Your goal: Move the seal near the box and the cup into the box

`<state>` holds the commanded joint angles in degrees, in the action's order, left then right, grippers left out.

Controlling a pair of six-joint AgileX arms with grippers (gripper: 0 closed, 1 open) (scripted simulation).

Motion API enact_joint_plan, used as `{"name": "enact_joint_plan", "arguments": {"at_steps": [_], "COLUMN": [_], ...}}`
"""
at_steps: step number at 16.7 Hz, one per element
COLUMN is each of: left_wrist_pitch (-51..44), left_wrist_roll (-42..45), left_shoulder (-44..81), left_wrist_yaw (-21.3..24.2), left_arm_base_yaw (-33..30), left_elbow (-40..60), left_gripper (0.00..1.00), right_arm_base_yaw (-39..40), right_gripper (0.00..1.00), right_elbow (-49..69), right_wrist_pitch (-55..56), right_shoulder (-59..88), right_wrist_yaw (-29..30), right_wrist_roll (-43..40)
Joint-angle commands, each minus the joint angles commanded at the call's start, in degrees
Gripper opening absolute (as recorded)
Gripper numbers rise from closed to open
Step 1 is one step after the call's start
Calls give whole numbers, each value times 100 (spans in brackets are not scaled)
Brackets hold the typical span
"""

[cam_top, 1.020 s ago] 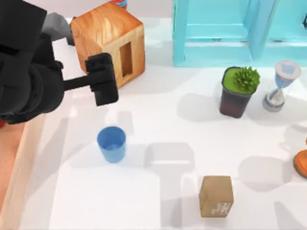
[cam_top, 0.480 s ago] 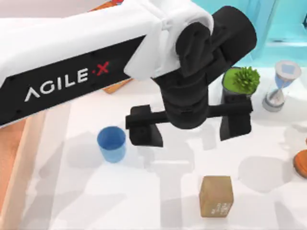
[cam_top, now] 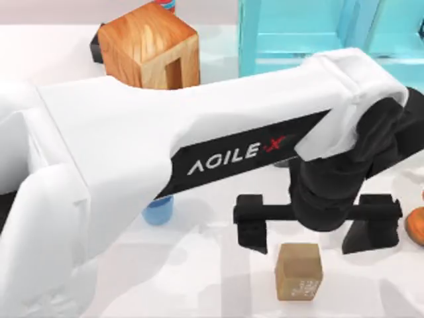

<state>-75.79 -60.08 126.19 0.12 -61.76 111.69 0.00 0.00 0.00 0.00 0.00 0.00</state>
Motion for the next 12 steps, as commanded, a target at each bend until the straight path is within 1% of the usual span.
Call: {"name": "enact_joint_plan", "arguments": {"at_steps": [6,8,12], "left_wrist_pitch": [110,432,1390], "left_wrist_roll": [14,20,18], "left_shoulder": [11,67,239], "left_wrist_yaw": [0,0,2], "left_arm_base_yaw": [20,19,16], "left_elbow": [-108,-387,-1107], "left_gripper": [100,100,100], "right_arm_base_yaw": [0,0,0], "right_gripper": [100,100,100], "right_elbow": [0,0,0], "right_wrist_pitch": [0,0,0], "right_shoulder": [0,0,0], "right_wrist_yaw": [0,0,0], "right_wrist_roll": [0,0,0]}}
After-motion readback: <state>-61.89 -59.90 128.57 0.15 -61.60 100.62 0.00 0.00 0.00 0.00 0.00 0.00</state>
